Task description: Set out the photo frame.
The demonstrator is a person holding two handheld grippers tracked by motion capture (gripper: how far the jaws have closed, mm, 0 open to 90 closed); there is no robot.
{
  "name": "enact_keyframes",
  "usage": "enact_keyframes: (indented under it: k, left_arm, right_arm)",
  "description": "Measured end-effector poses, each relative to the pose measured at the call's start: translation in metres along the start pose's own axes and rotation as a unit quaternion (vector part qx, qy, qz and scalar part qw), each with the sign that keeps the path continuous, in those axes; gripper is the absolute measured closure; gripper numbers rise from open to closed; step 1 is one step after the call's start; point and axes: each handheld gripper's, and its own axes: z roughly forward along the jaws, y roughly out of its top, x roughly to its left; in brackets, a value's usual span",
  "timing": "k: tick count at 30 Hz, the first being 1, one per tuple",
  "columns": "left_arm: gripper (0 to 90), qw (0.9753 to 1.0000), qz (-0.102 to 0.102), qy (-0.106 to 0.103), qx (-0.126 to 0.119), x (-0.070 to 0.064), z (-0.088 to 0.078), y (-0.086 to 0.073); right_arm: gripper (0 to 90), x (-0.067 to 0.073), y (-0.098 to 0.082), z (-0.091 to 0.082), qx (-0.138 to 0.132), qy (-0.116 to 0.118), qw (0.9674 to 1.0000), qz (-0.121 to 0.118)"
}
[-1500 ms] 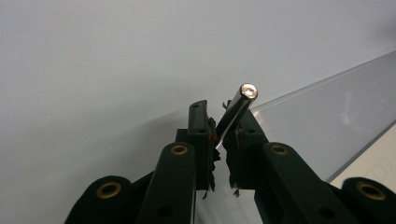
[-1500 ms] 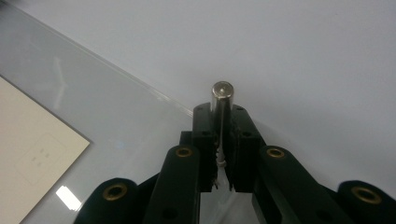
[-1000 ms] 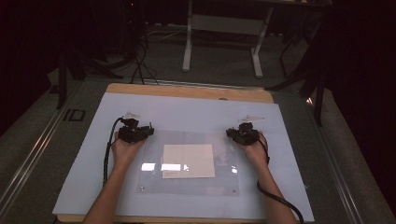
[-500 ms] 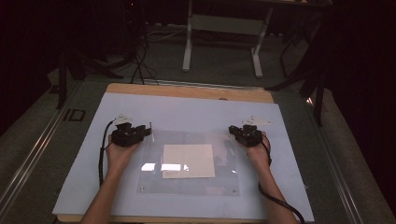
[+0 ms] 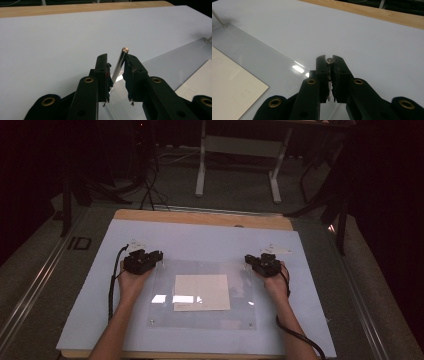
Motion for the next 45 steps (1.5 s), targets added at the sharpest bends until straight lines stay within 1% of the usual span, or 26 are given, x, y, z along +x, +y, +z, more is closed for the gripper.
enact_keyframes:
  k: [2, 4, 5, 7, 9, 10, 13, 15, 17, 18, 25, 27, 29, 31, 37, 40, 42, 45]
  left_arm:
    - [76.9, 1.0, 0.005, -0.001, -0.003, -0.002, 0.002, 0.002]
    - [80.8, 1.0, 0.005, -0.002, -0.003, -0.002, 0.003, 0.003]
    - [80.8, 1.0, 0.009, -0.001, -0.003, -0.003, 0.004, 0.004]
    - [83.2, 0.9998, 0.02, 0.009, -0.003, -0.006, 0.005, 0.004]
    - [83.1, 0.9998, 0.019, 0.01, -0.003, -0.006, 0.005, 0.004]
    - [82.3, 0.9998, 0.016, 0.007, -0.003, -0.005, 0.005, 0.003]
    - [78.7, 0.9999, 0.015, 0.007, -0.001, -0.005, 0.006, 0.002]
    - [79.7, 0.9999, 0.013, 0.003, 0.0, -0.005, 0.008, 0.002]
    - [79.8, 0.9999, 0.013, 0.007, 0.0, -0.005, 0.009, 0.001]
    - [82.4, 0.9999, 0.01, 0.006, -0.002, -0.004, 0.009, 0.001]
    - [82.4, 1.0, -0.004, -0.001, -0.009, -0.002, 0.009, -0.001]
    - [82.8, 1.0, -0.004, 0.003, -0.007, -0.003, 0.009, 0.0]
    - [82.8, 0.9999, -0.008, 0.003, -0.008, -0.003, 0.01, 0.0]
    - [82.4, 0.9997, -0.021, -0.005, -0.01, 0.0, 0.01, -0.001]
    - [81.8, 0.9991, -0.04, -0.014, -0.003, 0.003, 0.012, 0.001]
    - [81.1, 0.998, -0.06, -0.021, -0.003, 0.006, 0.015, 0.001]
    - [80.9, 0.9971, -0.072, -0.024, -0.001, 0.007, 0.017, 0.002]
    - [81.2, 0.9965, -0.08, -0.023, 0.011, 0.009, 0.02, 0.006]
  right_arm:
    - [84.5, 0.0, 0.0, 0.0, -0.001, 0.001, 1.0, 0.002]
    - [84.4, -0.001, 0.0, 0.0, -0.001, 0.003, 1.0, 0.003]
    - [84.4, -0.001, 0.0, 0.0, -0.001, 0.003, 1.0, 0.004]
    - [84.3, -0.001, -0.001, 0.0, -0.001, 0.003, 1.0, 0.006]
    - [84.3, -0.001, -0.001, 0.0, -0.002, 0.004, 1.0, 0.008]
    - [84.2, -0.001, -0.002, 0.0, -0.004, 0.006, 0.9999, 0.013]
    - [84.1, -0.001, -0.002, 0.0, -0.005, 0.005, 0.9999, 0.013]
    - [84.2, -0.001, -0.002, 0.0, -0.005, 0.006, 0.9999, 0.013]
    - [84.2, -0.001, -0.002, 0.0, -0.005, 0.006, 0.9999, 0.014]
    - [84.2, -0.001, -0.002, 0.0, -0.004, 0.006, 0.9999, 0.013]
    - [84.1, -0.001, -0.002, 0.0, -0.004, 0.006, 0.9998, 0.016]
    - [84.2, -0.001, -0.002, 0.0, -0.002, 0.005, 0.9999, 0.016]
    - [84.2, -0.002, -0.001, 0.0, 0.0, 0.006, 0.9998, 0.018]
    - [84.2, -0.002, 0.0, 0.0, 0.003, 0.007, 0.9998, 0.02]
    - [84.2, -0.004, 0.004, 0.001, 0.019, 0.013, 0.9993, 0.029]
    - [84.3, -0.005, 0.006, 0.002, 0.026, 0.013, 0.999, 0.035]
    - [84.4, -0.006, 0.008, 0.003, 0.031, 0.015, 0.9984, 0.044]
    - [84.8, -0.008, 0.011, 0.006, 0.038, 0.013, 0.9978, 0.053]
